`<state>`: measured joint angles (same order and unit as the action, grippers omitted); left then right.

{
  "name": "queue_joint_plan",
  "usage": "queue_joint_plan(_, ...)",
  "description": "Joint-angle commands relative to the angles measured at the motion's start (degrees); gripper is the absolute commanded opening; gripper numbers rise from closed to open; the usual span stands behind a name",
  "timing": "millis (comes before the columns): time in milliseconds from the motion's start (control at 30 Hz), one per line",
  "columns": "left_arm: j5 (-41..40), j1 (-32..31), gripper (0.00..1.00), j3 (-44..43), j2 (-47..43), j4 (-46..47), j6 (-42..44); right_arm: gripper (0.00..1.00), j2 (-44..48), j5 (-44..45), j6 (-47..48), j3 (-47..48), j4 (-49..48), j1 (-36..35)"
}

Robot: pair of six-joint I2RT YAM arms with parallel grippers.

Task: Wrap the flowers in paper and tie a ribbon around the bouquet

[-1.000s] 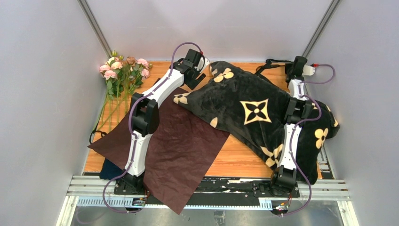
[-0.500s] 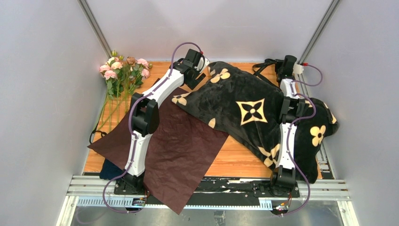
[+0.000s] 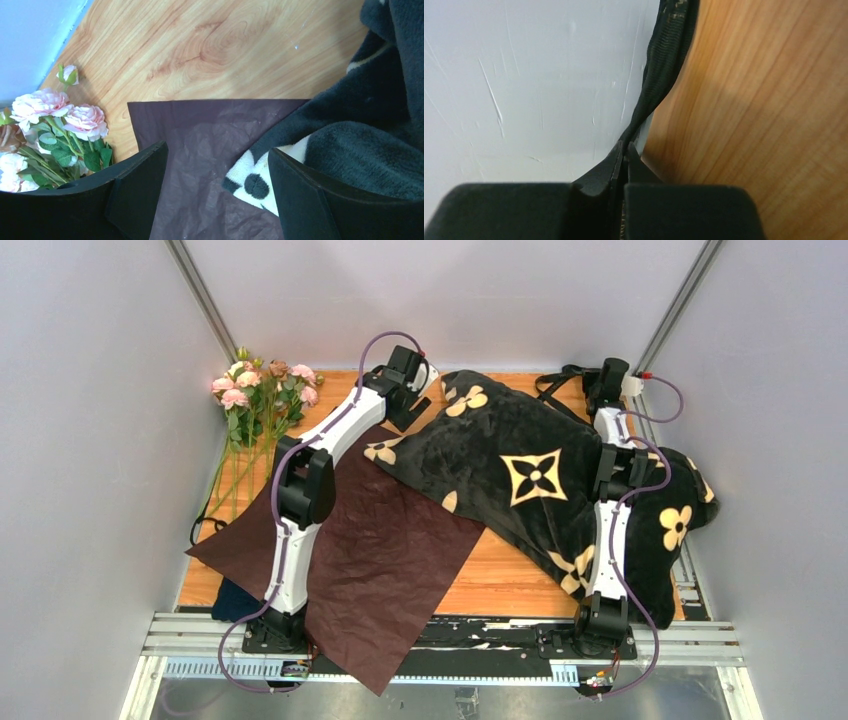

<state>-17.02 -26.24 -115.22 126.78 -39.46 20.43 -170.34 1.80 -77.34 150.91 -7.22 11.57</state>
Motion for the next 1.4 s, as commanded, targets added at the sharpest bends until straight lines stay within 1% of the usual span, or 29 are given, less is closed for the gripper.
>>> queue_joint_plan(0,0.3,0.4,0.82,2.6,-4.1,1.0,1.2,0.00,3.1,-7.5,8.3,-4.1,-3.7,0.3)
queue_joint_plan(100,0.4,0.4,0.82,4.1,-5.1,1.8,1.7,0.00,9.1,-12.6,13.1,-6.5,-5.8,0.3)
queue_joint_plan(200,1.2,0.5,0.82,4.6,-5.9,2.7,2.1,0.00,14.7,-15.7,16.9,-8.2,-6.5,0.2)
queue_joint_plan(400,4.3,0.4,0.82,1.9,-6.3,2.9,1.9,0.00,22.4,-20.0,22.2,-8.3,-6.2,-1.4)
queue_joint_plan(500,6.4,0.3,0.82,-1.1,-6.3,3.0,2.1,0.00,25.8,-23.1,21.9,-7.9,-7.0,-2.7)
queue_joint_plan(567,8.8,0.1,0.82,-5.6,-6.2,3.1,2.6,0.00,27.4,-25.8,21.5,-5.9,-8.0,-4.8)
queue_joint_plan(667,14.7,-0.4,0.84,-11.6,-5.7,4.6,2.0,0.00,29.7,-30.6,22.2,-1.6,-11.3,-8.6)
queue_joint_plan(700,17.8,-0.5,0.86,-14.1,-5.8,5.9,1.4,0.00,31.0,-32.2,22.7,-0.9,-13.0,-10.0)
queue_joint_plan(767,25.4,-1.1,0.90,-15.1,-7.1,11.7,-0.5,0.00,34.3,-35.5,23.4,-1.7,-15.9,-13.0)
queue_joint_plan(900,35.7,-2.5,0.99,-9.8,-11.1,28.8,-7.6,0.00,41.2,-40.3,22.6,-4.4,-19.0,-17.9)
queue_joint_plan(967,39.5,-3.0,1.00,-8.2,-11.9,35.0,-11.5,0.00,44.7,-41.9,21.5,-5.2,-20.5,-19.5)
queue_joint_plan(1033,42.7,-3.4,1.00,-8.4,-11.8,38.7,-15.6,0.00,47.4,-43.3,21.5,-5.0,-20.8,-20.7)
queue_joint_plan(1133,45.2,-3.8,1.00,-9.4,-11.7,42.5,-19.8,0.00,51.5,-44.9,21.8,-5.7,-21.3,-22.5)
queue_joint_plan(1333,43.0,-3.9,1.00,-9.7,-12.7,45.7,-23.2,0.00,58.0,-46.7,21.3,-7.3,-22.5,-26.0)
queue_joint_plan(1367,43.8,-4.0,1.00,-9.7,-12.8,46.1,-23.3,0.00,58.8,-46.7,21.5,-7.4,-22.3,-26.5)
